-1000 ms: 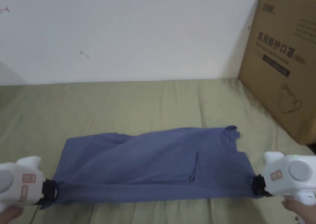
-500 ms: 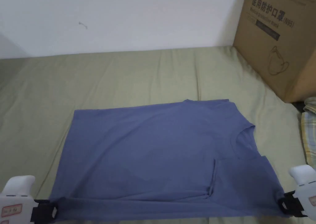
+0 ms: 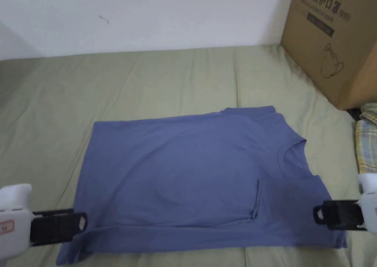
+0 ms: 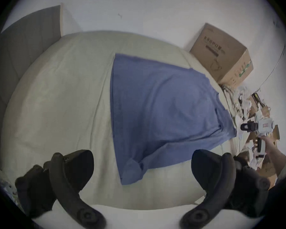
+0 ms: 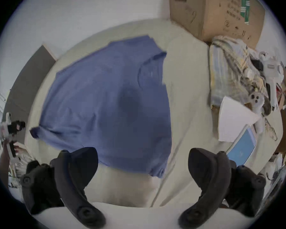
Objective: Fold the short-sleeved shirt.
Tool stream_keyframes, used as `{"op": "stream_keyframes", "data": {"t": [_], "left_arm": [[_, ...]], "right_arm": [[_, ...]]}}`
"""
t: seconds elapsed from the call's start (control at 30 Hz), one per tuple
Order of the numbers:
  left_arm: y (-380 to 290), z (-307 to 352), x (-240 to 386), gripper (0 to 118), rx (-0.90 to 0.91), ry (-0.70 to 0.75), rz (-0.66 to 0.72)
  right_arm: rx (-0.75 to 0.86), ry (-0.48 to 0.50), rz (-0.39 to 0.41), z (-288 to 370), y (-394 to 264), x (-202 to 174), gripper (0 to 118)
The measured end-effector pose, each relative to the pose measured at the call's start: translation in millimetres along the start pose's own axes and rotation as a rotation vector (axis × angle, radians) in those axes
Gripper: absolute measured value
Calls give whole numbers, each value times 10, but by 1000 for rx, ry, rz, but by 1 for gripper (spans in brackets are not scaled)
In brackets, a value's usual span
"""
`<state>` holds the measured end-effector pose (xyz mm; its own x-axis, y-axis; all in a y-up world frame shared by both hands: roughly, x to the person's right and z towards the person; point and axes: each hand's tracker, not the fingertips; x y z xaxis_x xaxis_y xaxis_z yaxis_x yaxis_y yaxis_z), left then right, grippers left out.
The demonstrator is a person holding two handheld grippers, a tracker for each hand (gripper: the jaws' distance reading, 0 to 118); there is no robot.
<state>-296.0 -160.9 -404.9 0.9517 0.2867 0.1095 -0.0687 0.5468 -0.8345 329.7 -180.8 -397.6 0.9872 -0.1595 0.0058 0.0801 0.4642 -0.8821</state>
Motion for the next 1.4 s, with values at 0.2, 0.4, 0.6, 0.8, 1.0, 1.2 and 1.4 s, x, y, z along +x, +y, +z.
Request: {"op": "stream_keyframes", "data": {"t": [0.2,0.4,0.6,0.8,1.0,1.2,1.4], "left_arm": [[51,483,302,114,200,87,9],[8,644,518,0,194,147,-55],[61,218,307,0,-136,157,-38],[-77,-391,80,115,-238,183,-50],[-146,-659,84,110,-216,198,-82],[-215,-408,247,4,-138,208,-240],[-210,-27,338,3,-36,138,-171]], "right_arm": [[202,-54,5,550,185,-232,102],[342,20,-16,768,204,-445,0],[278,64,-13,638,217,-481,0],[172,87,-38,364,88,-399,0],[110,73,-60,163,-27,-314,0],[91,43,-63,134,-69,-150,0],[56,18,4,14,-102,86,47]]}}
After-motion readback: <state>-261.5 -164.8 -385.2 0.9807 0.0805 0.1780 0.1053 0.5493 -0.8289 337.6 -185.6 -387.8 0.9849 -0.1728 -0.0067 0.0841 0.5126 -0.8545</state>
